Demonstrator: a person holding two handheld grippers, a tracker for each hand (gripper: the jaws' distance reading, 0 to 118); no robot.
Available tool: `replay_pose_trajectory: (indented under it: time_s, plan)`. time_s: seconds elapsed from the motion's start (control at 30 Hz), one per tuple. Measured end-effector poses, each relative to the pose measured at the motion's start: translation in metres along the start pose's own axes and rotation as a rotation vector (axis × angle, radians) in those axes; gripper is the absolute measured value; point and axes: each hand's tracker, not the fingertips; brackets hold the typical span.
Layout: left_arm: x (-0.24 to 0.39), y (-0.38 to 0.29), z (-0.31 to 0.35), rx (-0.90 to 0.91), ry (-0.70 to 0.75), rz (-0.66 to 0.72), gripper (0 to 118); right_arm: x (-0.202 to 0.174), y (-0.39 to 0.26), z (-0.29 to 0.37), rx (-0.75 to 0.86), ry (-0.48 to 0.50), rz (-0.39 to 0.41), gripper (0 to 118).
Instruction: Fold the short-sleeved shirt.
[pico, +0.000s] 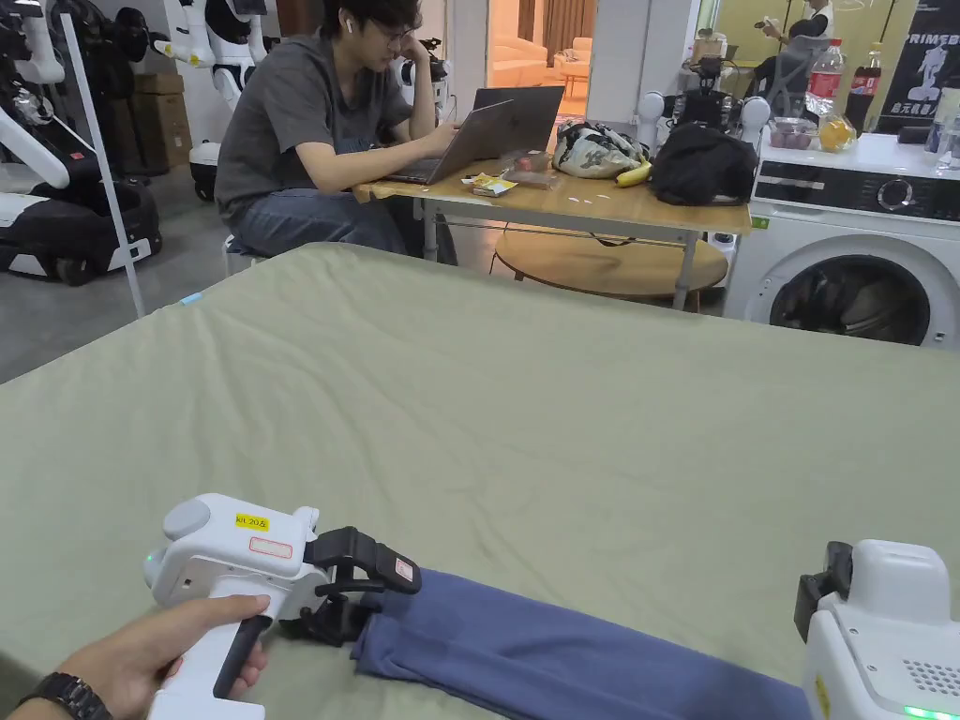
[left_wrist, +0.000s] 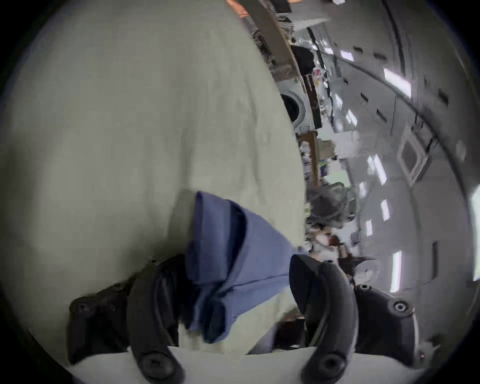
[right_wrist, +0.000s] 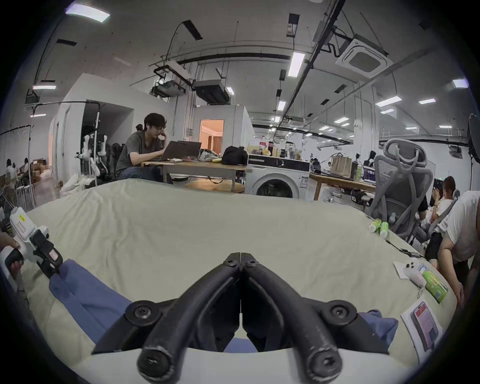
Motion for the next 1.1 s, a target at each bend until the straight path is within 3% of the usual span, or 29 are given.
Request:
replay_pose_trajectory:
  time_s: [0.03, 0.13, 0.17, 0.23, 0.33, 0.53, 0.73, 0.87, 1.1]
  plan:
    - [-0.001, -0.003, -0.005, -0.041, -0.041, 0.027, 65, 0.001, -0.001, -0.001, -0.006, 0.000, -0.005, 0]
    - [-0.002, -0.011, -0.026, -0.100, -0.039, -0.048, 14, 0.003, -0.003, -0.002, -0.021, 0.002, -0.018, 0]
    - [0.008, -0.028, -0.032, -0.125, -0.003, -0.084, 8, 0.003, -0.004, -0.002, -0.025, 0.002, -0.018, 0]
    - [0.010, -0.038, -0.040, -0.104, 0.073, -0.109, 8, 0.004, -0.006, -0.001, -0.032, 0.003, -0.015, 0]
    - [0.014, -0.038, -0.031, -0.060, 0.025, -0.065, 6, 0.007, -0.008, -0.001, -0.043, 0.003, -0.002, 0]
    - [0.047, -0.053, -0.016, -0.001, 0.085, -0.177, 5, 0.015, -0.010, -0.001, -0.055, 0.006, 0.004, 0]
    - [0.069, -0.019, 0.011, 0.072, 0.108, -0.292, 4, 0.021, -0.008, 0.002, -0.052, 0.002, 0.003, 0]
    - [0.090, -0.022, 0.048, 0.123, 0.120, -0.305, 4, 0.025, -0.005, 0.003, -0.046, 0.003, -0.007, 0]
    - [0.106, -0.036, 0.079, 0.150, 0.321, -0.303, 4, 0.025, -0.001, 0.003, -0.037, 0.016, -0.025, 0]
